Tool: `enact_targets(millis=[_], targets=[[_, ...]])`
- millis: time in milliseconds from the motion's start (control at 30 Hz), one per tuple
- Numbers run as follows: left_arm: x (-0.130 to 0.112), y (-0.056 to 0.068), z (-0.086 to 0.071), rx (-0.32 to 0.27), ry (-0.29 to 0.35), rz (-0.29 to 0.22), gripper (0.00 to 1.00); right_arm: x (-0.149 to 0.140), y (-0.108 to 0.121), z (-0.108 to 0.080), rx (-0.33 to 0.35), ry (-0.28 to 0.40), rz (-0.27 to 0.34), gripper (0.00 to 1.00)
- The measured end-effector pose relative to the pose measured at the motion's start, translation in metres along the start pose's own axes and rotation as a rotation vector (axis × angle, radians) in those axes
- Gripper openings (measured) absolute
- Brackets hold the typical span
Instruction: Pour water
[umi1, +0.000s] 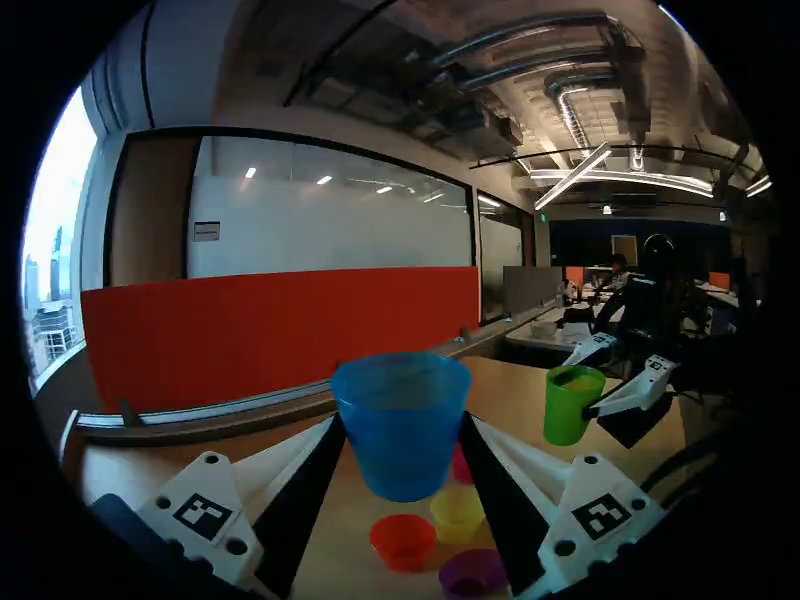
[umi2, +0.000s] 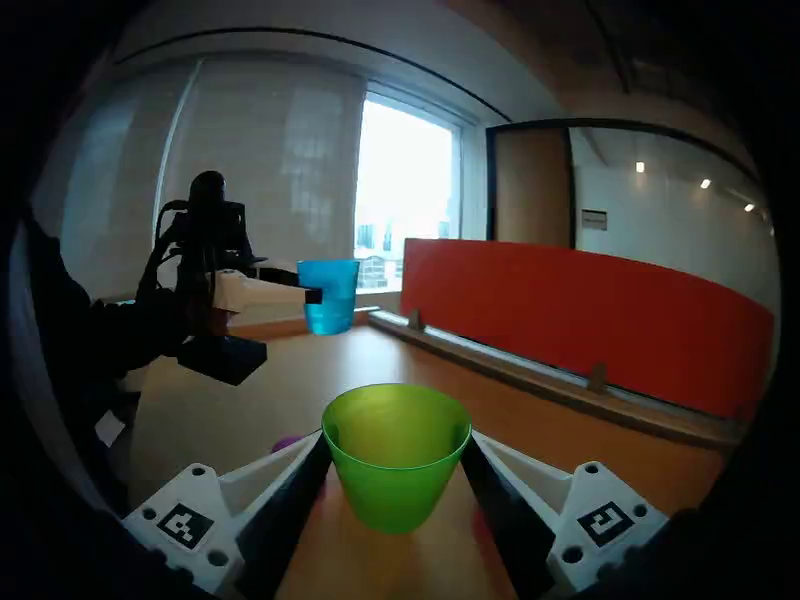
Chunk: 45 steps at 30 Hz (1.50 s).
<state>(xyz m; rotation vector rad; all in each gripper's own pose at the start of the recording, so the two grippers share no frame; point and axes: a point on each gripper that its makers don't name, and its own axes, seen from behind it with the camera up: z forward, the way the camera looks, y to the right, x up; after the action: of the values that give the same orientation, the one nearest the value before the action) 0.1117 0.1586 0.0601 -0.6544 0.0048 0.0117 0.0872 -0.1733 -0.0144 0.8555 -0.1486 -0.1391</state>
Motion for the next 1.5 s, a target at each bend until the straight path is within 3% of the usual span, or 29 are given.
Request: enact_targets(millis=[567, 1167, 1500], targets=[[0.008, -0.003, -0.008, -0.001, -0.016, 0.067, 0.81, 0.007, -0.016, 0.014, 0.044, 0.007, -0.004, 0.91], [0.026, -0.008, -0.024, 0.038, -0.027, 0.235, 0.81, 0.013, -0.040, 0.041, 0.130, 0.007, -0.021, 0.91], [0.032, -0.004, -0.029, 0.046, -0.034, 0.308, 0.81, 0.018, -0.057, 0.054, 0.185, 0.003, -0.039, 0.91]])
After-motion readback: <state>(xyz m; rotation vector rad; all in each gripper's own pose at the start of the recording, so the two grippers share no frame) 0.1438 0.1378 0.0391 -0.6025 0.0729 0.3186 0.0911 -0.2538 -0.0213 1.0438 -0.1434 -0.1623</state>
